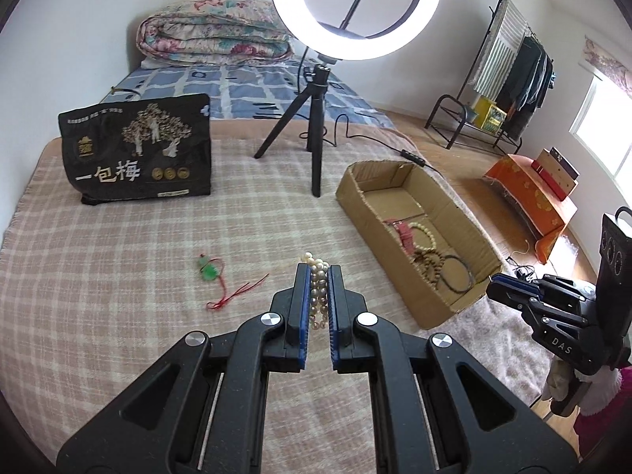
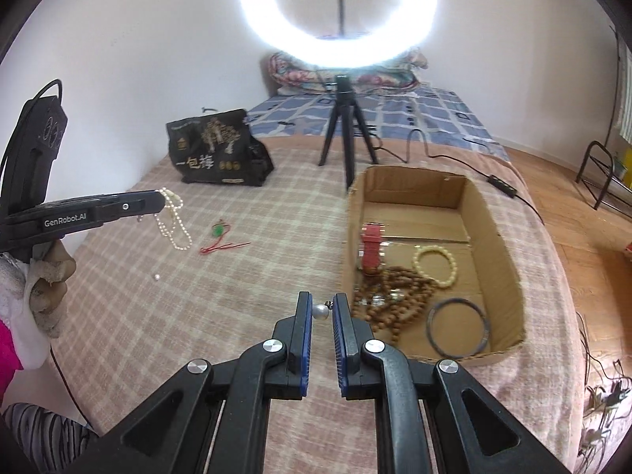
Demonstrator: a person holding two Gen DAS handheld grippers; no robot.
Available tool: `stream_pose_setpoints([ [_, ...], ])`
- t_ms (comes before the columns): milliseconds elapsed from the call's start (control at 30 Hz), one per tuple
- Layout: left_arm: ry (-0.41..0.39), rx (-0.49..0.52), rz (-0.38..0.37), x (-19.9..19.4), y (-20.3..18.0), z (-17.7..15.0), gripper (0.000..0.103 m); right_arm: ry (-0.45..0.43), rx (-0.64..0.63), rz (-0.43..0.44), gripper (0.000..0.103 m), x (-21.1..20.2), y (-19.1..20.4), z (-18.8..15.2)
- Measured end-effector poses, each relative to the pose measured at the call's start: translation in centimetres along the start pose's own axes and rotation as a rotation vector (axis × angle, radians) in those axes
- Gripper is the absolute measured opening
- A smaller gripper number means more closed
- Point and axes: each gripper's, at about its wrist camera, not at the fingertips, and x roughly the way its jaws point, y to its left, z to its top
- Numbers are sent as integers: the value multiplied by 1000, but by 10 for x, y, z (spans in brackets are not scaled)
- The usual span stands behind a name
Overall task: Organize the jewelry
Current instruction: 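Carry the pearl strand and loose pearl over the cardboard box with both tools, then lower both tools into the box and open them to drop the pearls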
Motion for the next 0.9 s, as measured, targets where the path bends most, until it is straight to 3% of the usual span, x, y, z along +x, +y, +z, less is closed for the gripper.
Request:
stream_pose_setpoints([
  [400, -11, 39, -44, 35, -40, 35, 6, -17, 41, -65, 8, -11, -47, 5],
  [900, -11, 76, -99, 93, -83, 74, 6, -1, 56, -112, 9, 8, -82, 16],
])
